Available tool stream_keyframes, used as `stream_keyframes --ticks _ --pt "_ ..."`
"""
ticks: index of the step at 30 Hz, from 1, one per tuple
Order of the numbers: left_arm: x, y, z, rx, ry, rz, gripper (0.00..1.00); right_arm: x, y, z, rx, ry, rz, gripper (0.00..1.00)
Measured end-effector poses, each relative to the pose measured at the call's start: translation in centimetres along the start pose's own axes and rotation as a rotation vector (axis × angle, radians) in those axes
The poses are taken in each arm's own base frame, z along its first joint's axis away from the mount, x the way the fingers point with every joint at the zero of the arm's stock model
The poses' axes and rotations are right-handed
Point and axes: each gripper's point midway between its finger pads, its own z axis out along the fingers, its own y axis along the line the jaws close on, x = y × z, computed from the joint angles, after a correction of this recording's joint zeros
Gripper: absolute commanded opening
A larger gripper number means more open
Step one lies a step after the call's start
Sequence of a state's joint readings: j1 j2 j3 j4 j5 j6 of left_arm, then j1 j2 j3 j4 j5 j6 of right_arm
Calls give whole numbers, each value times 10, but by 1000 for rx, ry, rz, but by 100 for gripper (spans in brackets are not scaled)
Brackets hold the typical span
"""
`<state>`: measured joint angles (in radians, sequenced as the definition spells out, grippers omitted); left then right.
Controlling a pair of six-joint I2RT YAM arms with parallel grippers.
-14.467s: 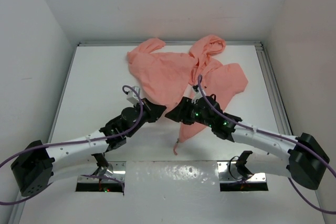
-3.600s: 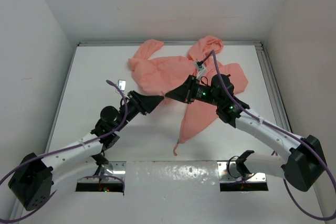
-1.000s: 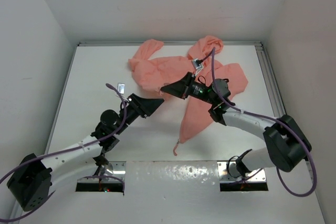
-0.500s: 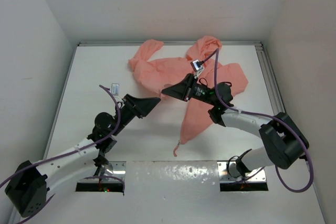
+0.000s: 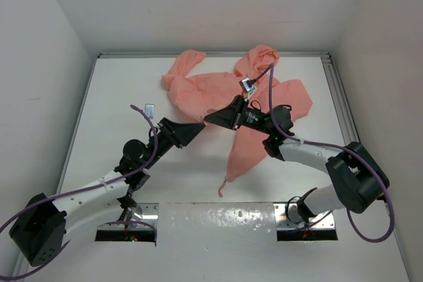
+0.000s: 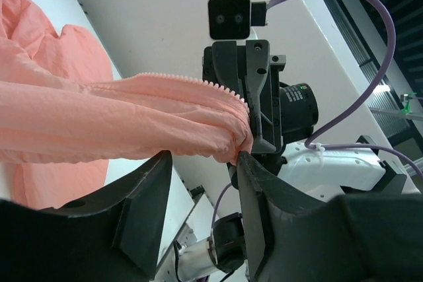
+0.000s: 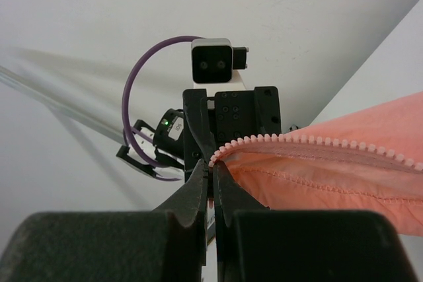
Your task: Zip up the jacket
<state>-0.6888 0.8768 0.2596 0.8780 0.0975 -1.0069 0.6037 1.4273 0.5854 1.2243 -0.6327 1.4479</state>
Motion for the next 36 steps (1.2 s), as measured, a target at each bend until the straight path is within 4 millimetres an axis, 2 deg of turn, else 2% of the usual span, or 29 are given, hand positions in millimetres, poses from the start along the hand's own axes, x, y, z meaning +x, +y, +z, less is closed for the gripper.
stream_keyframes --ticks 20,32,35,36 --pt "-3 -11 -1 48 -4 37 46 3 -7 -2 21 5 12 0" --pt "0 -8 6 42 16 37 28 4 -9 -3 29 7 16 0" --pt "0 -11 7 50 16 41 15 3 -9 -3 33 3 16 0" --pt "0 -11 7 51 17 41 7 3 -10 -3 34 2 16 0"
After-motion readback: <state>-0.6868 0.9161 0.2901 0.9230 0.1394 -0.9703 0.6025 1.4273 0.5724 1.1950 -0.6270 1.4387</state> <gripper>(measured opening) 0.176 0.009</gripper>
